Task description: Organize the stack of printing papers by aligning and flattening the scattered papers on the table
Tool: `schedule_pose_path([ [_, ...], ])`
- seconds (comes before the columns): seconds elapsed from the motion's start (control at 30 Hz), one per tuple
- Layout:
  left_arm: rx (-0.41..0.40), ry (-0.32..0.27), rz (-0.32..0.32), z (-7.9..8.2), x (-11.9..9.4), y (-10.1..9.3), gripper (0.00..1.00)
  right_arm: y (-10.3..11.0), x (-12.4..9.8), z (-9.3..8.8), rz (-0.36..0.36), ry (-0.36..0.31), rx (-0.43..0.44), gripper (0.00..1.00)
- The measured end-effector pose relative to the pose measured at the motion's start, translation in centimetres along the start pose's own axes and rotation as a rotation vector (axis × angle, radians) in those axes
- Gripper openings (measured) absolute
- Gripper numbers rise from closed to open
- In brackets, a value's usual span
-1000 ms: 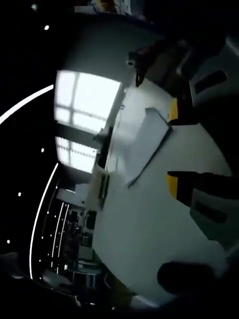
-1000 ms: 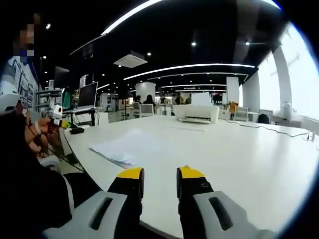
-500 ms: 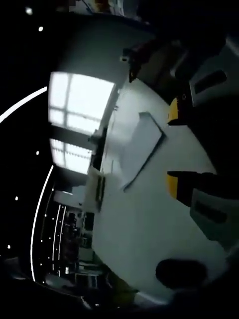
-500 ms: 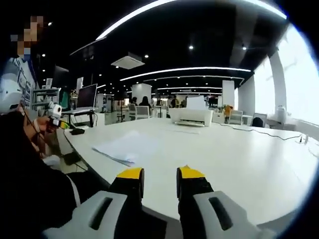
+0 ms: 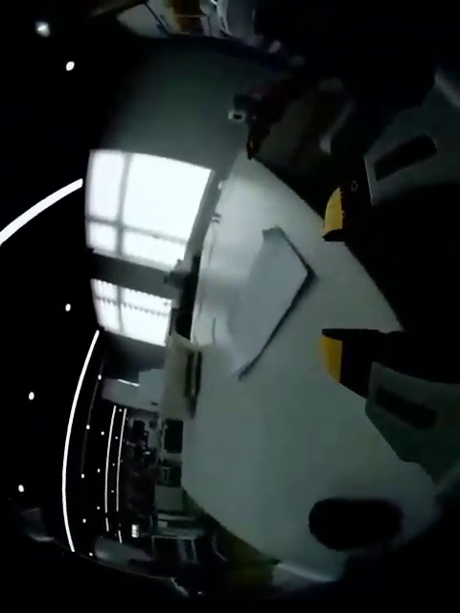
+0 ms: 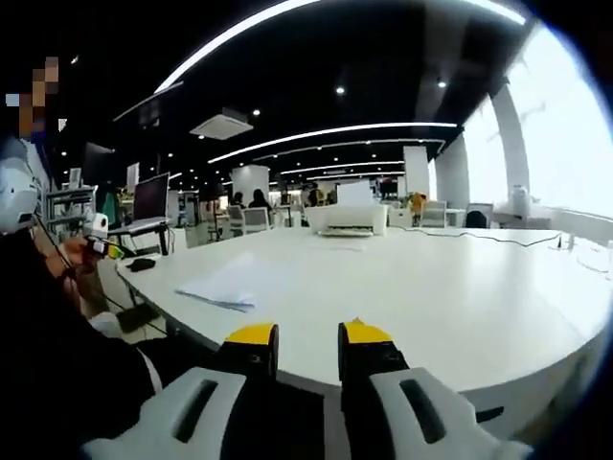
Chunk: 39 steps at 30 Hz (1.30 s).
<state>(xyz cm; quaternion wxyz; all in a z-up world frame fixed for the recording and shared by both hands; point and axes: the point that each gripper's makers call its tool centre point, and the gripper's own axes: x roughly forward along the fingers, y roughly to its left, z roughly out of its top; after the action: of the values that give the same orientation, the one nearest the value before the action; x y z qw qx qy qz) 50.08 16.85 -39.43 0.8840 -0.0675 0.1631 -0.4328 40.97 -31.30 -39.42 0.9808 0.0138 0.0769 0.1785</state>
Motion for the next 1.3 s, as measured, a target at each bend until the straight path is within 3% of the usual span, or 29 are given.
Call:
schedule_pose_path([
  [0.23,-0.007,-0.028,0.008,0.1,-1.0,-0.5,0.4,0.3,0.8,1.4,0.022,-0.026,-0.007,0.21],
  [0.53,-0.052,-0.053,0.076,-1.2,-3.5,-0.9,0.4,1.8,5.4,1.9,0.14,-0.019,-0.029,0.21],
  [0.67,-0.06,-0.049,0.106,-1.4,-3.7,-0.7,0.4,2.3,6.5,1.6,0.18,-0.015,-0.028,0.21],
  [0.87,-0.066,-0.031,0.113,-1.3,-3.0,-0.5,0.39,1.5,6.0,0.6,0.172,-0.01,-0.009,0.21],
  [1.13,-0.108,0.012,0.033,-2.1,-1.8,-1.5,0.35,0.8,4.6,0.2,0.131,-0.007,0.013,0.21],
  [1.3,-0.093,0.033,0.011,-2.3,-1.5,-1.8,0.33,1.2,4.2,0.3,0.117,-0.01,0.009,0.21],
])
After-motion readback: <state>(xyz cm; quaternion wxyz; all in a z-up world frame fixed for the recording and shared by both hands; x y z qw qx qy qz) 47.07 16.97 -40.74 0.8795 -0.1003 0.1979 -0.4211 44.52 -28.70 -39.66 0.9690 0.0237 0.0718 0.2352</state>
